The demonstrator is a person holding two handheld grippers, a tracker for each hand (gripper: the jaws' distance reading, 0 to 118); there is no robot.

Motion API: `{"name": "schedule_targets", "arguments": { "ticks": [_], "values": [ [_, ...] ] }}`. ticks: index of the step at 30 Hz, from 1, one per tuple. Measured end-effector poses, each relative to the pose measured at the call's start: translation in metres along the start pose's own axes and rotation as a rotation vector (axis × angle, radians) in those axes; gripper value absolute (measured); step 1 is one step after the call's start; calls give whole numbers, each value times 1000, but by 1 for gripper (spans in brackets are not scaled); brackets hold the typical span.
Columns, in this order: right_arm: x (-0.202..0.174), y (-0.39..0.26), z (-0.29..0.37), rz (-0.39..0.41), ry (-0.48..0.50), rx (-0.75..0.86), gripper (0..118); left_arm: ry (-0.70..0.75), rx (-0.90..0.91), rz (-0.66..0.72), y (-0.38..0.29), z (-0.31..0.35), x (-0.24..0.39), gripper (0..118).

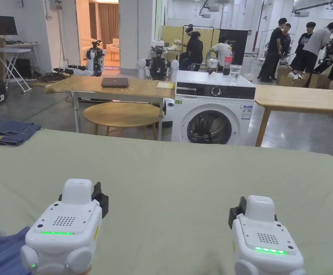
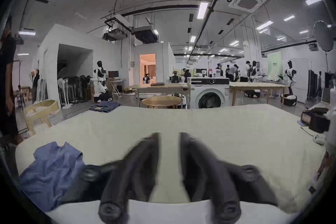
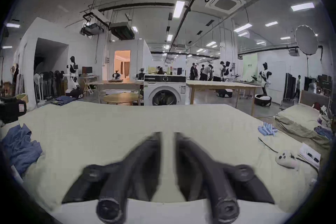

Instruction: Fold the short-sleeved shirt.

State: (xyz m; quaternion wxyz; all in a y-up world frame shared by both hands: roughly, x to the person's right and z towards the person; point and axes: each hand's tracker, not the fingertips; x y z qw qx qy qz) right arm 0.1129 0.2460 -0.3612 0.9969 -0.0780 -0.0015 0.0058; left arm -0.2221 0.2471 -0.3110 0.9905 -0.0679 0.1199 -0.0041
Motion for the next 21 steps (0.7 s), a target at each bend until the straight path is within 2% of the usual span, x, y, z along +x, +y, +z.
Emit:
{"name": "schedule_targets", "arguments": {
  "ticks": [1, 2, 4, 9, 12, 16, 21],
  "values": [
    [1, 0, 1, -9, -14, 3, 2, 9, 0, -8, -1, 0, 1, 2],
    [2, 0, 3, -29, -13, 20, 0, 16, 3, -10, -1, 2, 0, 0],
    [4, 1, 8, -38, 1, 38, 0, -13, 14, 17, -1, 7, -2, 0],
    [-5, 12, 12, -5, 15, 46, 0, -15, 2, 3, 2, 8, -1, 0],
    [-11, 19, 12, -25, 53, 40, 0, -10, -12, 23, 8, 11, -10, 0],
    [-34, 27, 12, -26, 105, 37, 0, 43, -39, 40, 14, 16, -39, 0],
    [-83, 30, 17, 32, 217, 29, 0, 143, -92, -10, 21, 36, -87, 0]
  ]
}}
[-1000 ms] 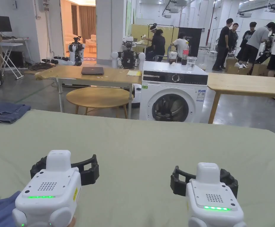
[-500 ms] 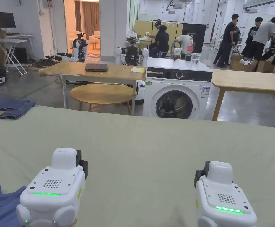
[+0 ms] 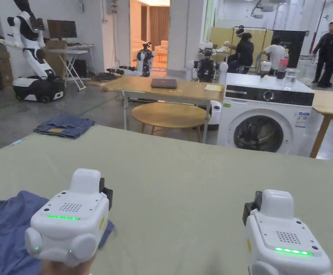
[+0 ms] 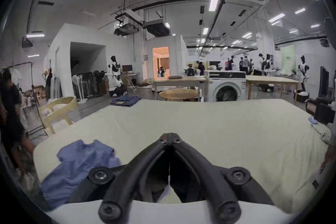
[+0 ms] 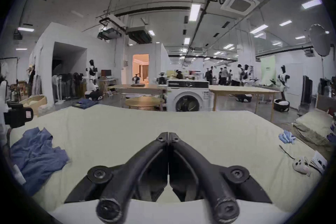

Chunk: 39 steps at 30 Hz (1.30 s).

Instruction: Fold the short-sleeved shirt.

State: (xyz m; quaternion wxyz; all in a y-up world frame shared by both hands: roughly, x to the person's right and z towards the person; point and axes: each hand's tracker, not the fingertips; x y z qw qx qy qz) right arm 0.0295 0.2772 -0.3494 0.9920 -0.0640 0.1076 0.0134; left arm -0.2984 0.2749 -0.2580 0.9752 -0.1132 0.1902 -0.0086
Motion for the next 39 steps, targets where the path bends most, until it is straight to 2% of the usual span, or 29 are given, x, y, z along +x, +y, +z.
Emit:
{"name": "schedule_targets", "arguments": {
  "ticks": [3, 9, 15, 16, 17, 18, 20, 21, 25, 27, 30, 32, 34, 37, 38, 39],
  "values": [
    [-30, -1, -2, 3, 119, -11, 0, 59, -65, 14, -5, 9, -39, 0],
    [-90, -9, -5, 30, 247, -41, 0, 105, -261, 111, -28, 19, -126, 0],
    [-122, -27, -7, 65, 327, -95, 0, 93, -501, 153, -48, 5, -195, 0],
    [-125, -30, -7, 76, 335, -103, 0, 93, -549, 159, -52, 0, -204, 6],
    [-126, -33, -8, 81, 344, -111, 0, 77, -576, 168, -56, -5, -211, 27],
    [-128, -35, -9, 84, 351, -120, 0, 73, -607, 180, -59, -10, -218, 41],
    [-129, -40, -10, 92, 361, -136, 0, 55, -684, 197, -66, -24, -228, 63],
    [-130, -41, -11, 97, 359, -141, 0, 41, -706, 207, -71, -27, -230, 70],
    [-128, -45, -15, 114, 348, -166, 0, -37, -786, 287, -91, -51, -233, 71],
    [-125, -46, -17, 117, 341, -181, 0, -16, -838, 303, -105, -66, -231, 71],
    [-119, -49, -20, 121, 327, -199, 0, 14, -917, 241, -128, -83, -220, 71],
    [-115, -51, -21, 127, 316, -210, 0, 31, -882, 137, -130, -83, -207, 71],
    [-110, -53, -23, 122, 306, -223, 0, 51, -850, 56, -128, -79, -194, 64],
    [-104, -56, -25, 108, 292, -239, 0, 23, -822, 46, -129, -73, -187, 26],
    [-103, -57, -25, 104, 288, -246, 0, 21, -812, 48, -129, -73, -188, 0],
    [-102, -58, -25, 100, 284, -252, 0, 43, -802, 37, -130, -73, -188, 0]
  ]
}}
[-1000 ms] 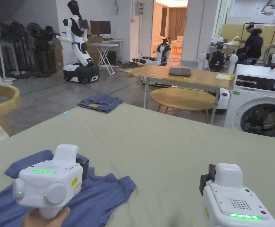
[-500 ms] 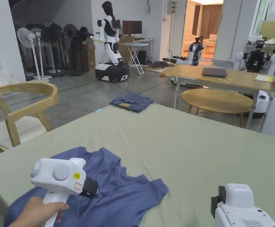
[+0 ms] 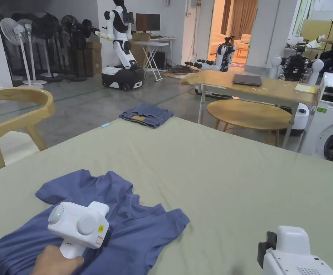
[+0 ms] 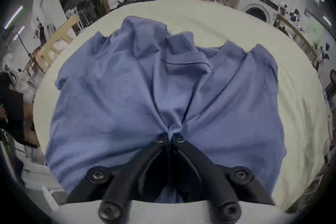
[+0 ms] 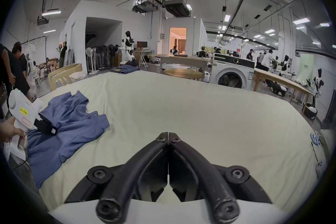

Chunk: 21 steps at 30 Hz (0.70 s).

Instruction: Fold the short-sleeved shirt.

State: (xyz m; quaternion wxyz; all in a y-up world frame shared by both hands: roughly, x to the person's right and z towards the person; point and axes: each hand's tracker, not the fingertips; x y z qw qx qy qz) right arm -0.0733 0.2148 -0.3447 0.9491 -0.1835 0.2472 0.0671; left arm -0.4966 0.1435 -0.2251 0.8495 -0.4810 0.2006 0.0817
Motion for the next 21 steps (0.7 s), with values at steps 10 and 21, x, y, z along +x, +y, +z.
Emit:
{"name": "schedule_targets", "arguments": {
  "ticks": [10, 21],
  "values": [
    [15, 4, 16, -28, -13, 36, 0, -101, 266, 130, 9, 67, -22, 0],
    [49, 21, 44, -60, -64, 119, 0, -277, 577, 33, 94, 213, 38, 0]
  ]
}}
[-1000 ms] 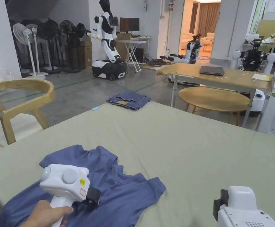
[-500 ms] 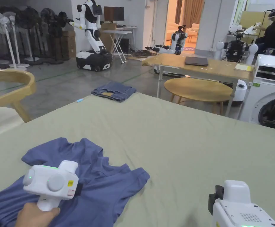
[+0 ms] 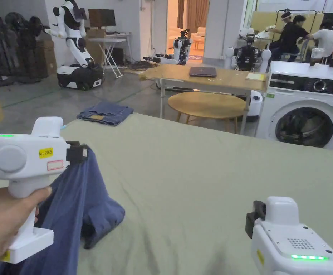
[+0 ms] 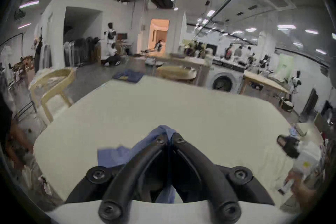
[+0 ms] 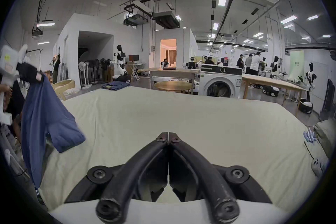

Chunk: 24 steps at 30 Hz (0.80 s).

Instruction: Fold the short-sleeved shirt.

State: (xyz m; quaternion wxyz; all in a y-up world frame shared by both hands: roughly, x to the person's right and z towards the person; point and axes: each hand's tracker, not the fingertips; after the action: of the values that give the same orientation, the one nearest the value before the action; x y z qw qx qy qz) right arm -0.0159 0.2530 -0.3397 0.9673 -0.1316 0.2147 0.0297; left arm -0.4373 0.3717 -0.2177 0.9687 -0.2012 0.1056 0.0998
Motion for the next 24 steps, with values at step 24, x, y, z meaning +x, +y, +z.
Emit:
{"name": "schedule_targets", "arguments": {
  "ticks": [24],
  "values": [
    [167, -7, 109, -31, -359, 42, 0, -699, -182, -265, -39, -127, 405, 0]
  ]
}}
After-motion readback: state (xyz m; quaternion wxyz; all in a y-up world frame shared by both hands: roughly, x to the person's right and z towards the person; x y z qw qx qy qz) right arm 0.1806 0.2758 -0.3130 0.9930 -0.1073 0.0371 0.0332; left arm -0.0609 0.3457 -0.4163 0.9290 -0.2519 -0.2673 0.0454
